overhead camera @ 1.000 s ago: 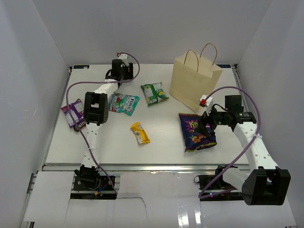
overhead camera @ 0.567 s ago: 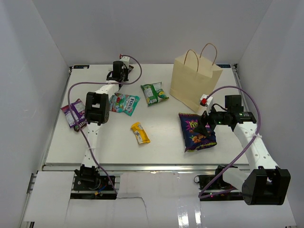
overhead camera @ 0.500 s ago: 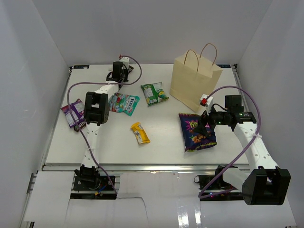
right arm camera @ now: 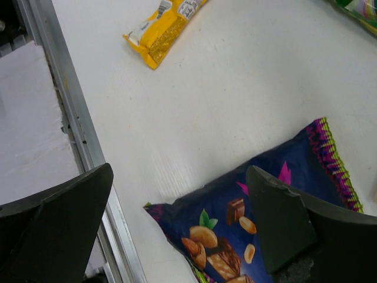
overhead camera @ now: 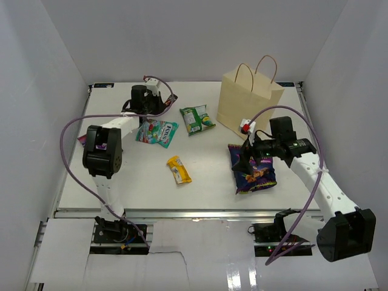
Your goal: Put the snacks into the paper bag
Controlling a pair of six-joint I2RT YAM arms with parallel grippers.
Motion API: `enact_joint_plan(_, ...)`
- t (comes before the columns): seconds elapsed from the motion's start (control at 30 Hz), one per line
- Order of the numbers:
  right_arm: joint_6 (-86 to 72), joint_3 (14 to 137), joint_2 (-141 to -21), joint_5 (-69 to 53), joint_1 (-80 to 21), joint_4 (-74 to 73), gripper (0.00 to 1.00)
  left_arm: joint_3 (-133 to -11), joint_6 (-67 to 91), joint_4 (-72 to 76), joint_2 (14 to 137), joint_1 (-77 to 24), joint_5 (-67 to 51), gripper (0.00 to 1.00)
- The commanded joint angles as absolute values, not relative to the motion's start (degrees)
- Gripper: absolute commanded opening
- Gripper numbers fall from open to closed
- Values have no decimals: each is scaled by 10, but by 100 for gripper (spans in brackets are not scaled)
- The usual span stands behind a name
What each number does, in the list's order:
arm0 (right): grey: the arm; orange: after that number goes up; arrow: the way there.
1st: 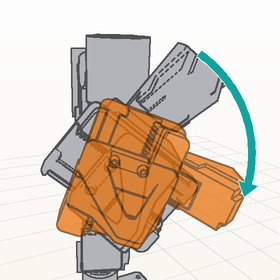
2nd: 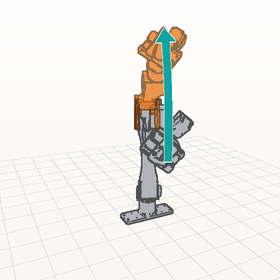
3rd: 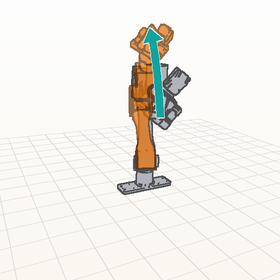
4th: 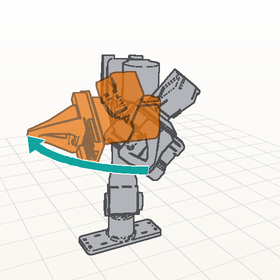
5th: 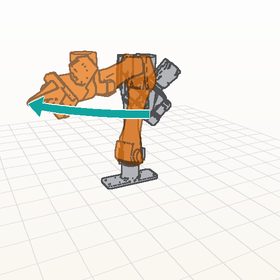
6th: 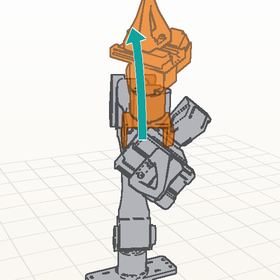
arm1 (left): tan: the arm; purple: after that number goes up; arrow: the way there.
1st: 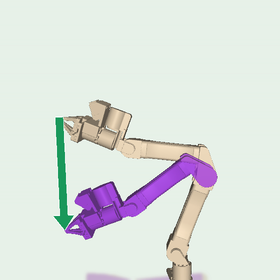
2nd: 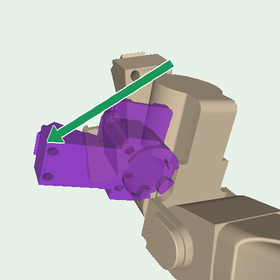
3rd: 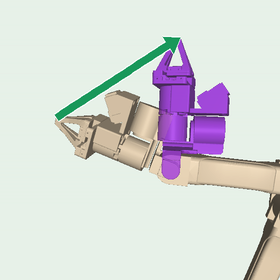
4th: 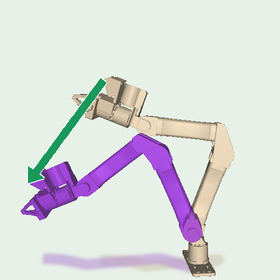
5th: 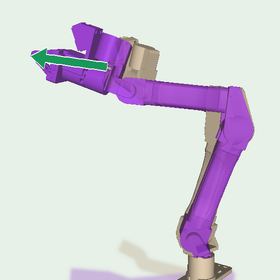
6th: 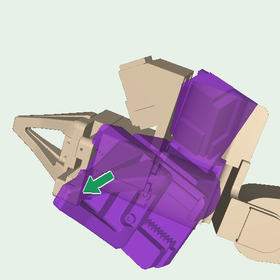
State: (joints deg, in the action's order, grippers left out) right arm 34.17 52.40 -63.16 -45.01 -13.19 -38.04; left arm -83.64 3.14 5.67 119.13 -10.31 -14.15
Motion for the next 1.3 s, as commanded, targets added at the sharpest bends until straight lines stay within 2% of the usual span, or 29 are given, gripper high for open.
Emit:
enact_joint_plan(0.0, 195, 561, -652, -394, -181, -286, 100, -770, 69, 83, 1060, -103, -265, 0)
enact_joint_plan(0.03, 150, 566, -664, -368, -204, -233, 96, -721, 76, 91, 1040, -104, -284, 0)
enact_joint_plan(0.13, -60, 579, -697, -318, -251, -134, 95, -618, 116, 127, 962, -116, -335, 0)
enact_joint_plan(0.37, -324, 705, -833, -253, -312, -55, 95, -433, 187, 189, 789, -183, -332, 0)
enact_joint_plan(0.57, -401, 799, -934, -209, -335, -71, 93, -367, 214, 200, 690, -218, -305, 0)
enact_joint_plan(0.8, -426, 767, -961, -217, -357, -69, 83, -342, 231, 200, 642, -230, -289, 0)
enact_joint_plan(0.9, -429, 758, -955, -232, -366, -56, 69, -340, 231, 200, 642, -231, -290, 0)
enact_joint_plan(0.93, -433, 755, -954, -236, -367, -55, 59, -339, 231, 200, 643, -232, -290, 0)
enact_joint_plan(1.0, -438, 745, -948, -249, -368, -47, 48, -340, 231, 201, 646, -232, -288, 0)
enact_joint_plan(1.03, -441, 740, -946, -252, -368, -46, 35, -340, 232, 200, 646, -232, -287, 0)
enact_joint_plan(1.1, -440, 733, -937, -259, -368, -41, 24, -340, 233, 200, 642, -232, -280, 1)
enact_joint_plan(1.13, -436, 731, -930, -261, -368, -41, 13, -340, 236, 201, 642, -232, -279, 4)
enact_joint_plan(1.17, -432, 732, -926, -265, -367, -41, 8, -340, 240, 200, 638, -232, -273, 17)
enact_joint_plan(1.23, -417, 741, -918, -267, -364, -41, 8, -341, 250, 201, 633, -232, -265, 37)
enact_joint_plan(1.27, -393, 748, -910, -270, -362, -41, 8, -342, 259, 200, 624, -232, -261, 67)
